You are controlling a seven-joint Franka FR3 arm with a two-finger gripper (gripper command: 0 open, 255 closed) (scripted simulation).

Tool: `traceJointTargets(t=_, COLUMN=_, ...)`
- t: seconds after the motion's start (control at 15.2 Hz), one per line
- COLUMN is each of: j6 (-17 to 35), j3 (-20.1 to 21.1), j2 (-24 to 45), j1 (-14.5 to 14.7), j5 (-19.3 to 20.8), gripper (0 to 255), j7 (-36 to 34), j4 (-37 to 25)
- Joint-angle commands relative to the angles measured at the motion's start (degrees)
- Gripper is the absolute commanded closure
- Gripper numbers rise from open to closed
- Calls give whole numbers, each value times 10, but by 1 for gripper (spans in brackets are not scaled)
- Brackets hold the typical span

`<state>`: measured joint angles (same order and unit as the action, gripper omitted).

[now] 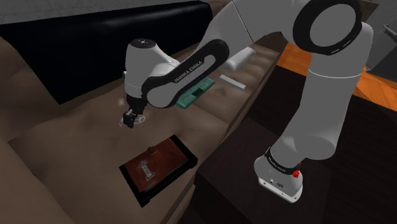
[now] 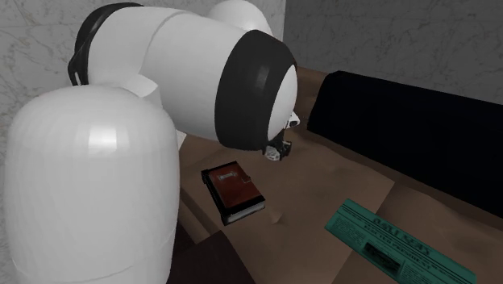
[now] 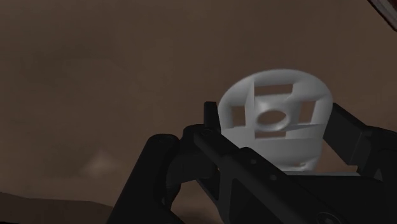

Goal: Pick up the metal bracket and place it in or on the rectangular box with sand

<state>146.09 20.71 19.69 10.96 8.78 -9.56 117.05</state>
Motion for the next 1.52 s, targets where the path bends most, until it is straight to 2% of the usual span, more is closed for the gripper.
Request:
traceJointTargets(t=0.0, j6=-12, j3=3, j2=-8, j1=-3, j5=-5, gripper=255, j7=4, j4=-4)
traceJointTargets(t=0.59, j6=44, j3=49, j2=-155, j1=21, j5=-58, gripper=255, j7=-41, j4=187)
traceJointTargets(t=0.99, j6=59, j3=86, j2=-253, j1=58, j5=-122, gripper=255, j7=-66, j4=289)
traceJointTargets(t=1.45, j6=119, j3=88, j2=-196, j1=49, j5=-60, gripper=255, j7=-111, j4=300)
